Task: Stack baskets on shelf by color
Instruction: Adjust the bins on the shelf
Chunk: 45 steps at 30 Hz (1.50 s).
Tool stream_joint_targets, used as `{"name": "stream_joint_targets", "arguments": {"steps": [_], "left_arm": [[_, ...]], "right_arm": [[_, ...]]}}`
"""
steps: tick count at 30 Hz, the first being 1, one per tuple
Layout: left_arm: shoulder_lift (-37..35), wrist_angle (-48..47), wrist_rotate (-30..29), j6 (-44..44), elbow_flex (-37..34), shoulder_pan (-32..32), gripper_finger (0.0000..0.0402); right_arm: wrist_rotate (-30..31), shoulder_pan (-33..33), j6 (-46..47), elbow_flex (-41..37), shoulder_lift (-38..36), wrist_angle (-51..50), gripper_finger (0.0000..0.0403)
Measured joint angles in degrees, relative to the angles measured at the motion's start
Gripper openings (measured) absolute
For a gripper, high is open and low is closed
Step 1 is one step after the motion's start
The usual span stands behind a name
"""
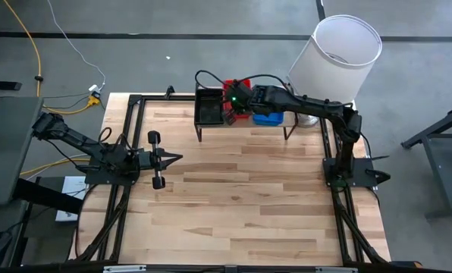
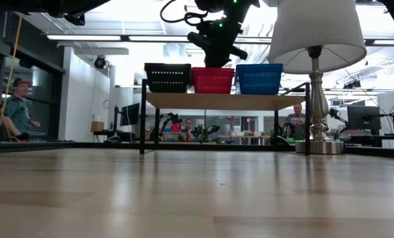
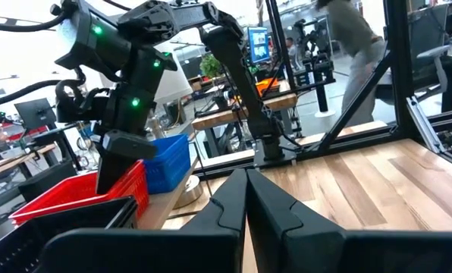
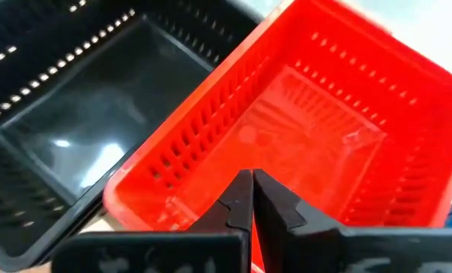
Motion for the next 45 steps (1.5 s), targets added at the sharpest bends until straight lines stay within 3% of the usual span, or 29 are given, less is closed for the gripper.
{"name": "stream_joint_targets", "arguments": {"steps": [45], "left_arm": [[0.0,0.0,0.0,0.0,0.0,0.0,0.0]], "right_arm": [[-6.9,4.3,4.1,0.8,-3.8,-7.7,0.0]]}}
